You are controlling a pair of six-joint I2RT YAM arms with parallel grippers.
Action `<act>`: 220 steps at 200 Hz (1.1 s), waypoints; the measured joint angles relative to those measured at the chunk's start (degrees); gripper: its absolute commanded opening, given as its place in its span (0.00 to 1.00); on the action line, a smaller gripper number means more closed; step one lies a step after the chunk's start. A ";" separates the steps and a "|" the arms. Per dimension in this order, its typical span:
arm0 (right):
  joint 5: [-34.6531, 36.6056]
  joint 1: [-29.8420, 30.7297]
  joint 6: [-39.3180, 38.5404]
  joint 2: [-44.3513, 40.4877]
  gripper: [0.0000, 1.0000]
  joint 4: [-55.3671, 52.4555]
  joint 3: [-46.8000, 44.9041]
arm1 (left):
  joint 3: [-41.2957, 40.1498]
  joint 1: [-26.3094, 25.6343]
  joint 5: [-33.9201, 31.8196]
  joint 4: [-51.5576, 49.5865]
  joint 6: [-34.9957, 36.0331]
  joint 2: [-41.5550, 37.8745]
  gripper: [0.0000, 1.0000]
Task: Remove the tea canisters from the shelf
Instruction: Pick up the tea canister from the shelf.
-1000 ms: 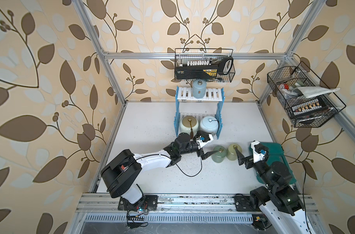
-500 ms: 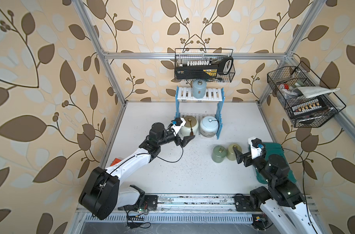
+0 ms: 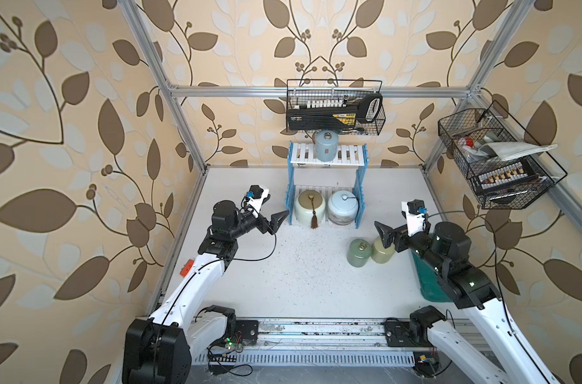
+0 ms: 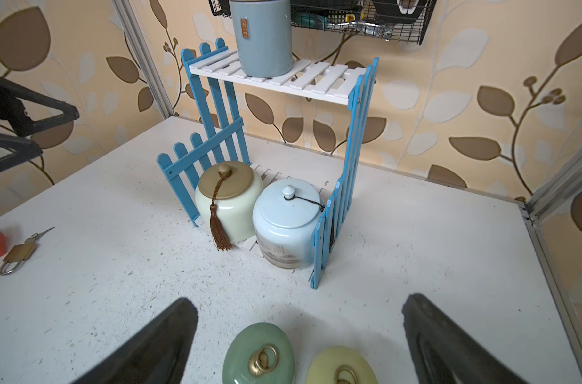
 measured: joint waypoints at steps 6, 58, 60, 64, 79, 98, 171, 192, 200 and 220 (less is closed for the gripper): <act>0.00 0.39 0.04 1.44 0.99 0.09 1.16 | -0.42 0.74 -0.02 -0.70 -0.15 -0.96 0.99; 0.94 6.32 0.22 13.31 0.99 1.79 11.65 | -0.61 6.19 -0.57 -10.84 -1.57 -7.82 0.99; 1.05 6.62 0.22 13.81 0.99 1.81 12.09 | -0.55 6.36 -0.61 -11.39 -1.64 -8.09 0.99; 1.16 7.04 0.22 14.62 0.99 2.05 12.81 | -0.46 6.69 -0.70 -12.48 -1.73 -8.59 0.99; 1.99 8.92 0.22 18.58 0.99 2.75 16.17 | 0.00 7.82 -1.55 -16.52 -2.38 -10.21 0.99; 2.95 10.58 0.39 23.34 0.99 3.41 20.41 | 0.09 9.31 -2.82 -21.05 -3.23 -12.09 0.99; 7.15 12.59 4.35 38.93 0.99 3.48 36.35 | -0.50 13.99 -6.99 -26.75 -8.33 -16.81 0.99; 8.07 12.61 5.42 42.88 0.99 3.21 40.50 | -0.92 14.14 -8.07 -26.36 -8.31 -17.27 0.99; 8.46 12.61 5.60 44.65 0.99 2.78 42.58 | -1.36 14.14 -8.15 -26.23 -8.26 -17.49 0.99; 9.44 12.59 5.57 49.48 0.99 1.88 48.11 | -1.99 14.14 -8.26 -26.43 -8.00 -17.46 0.99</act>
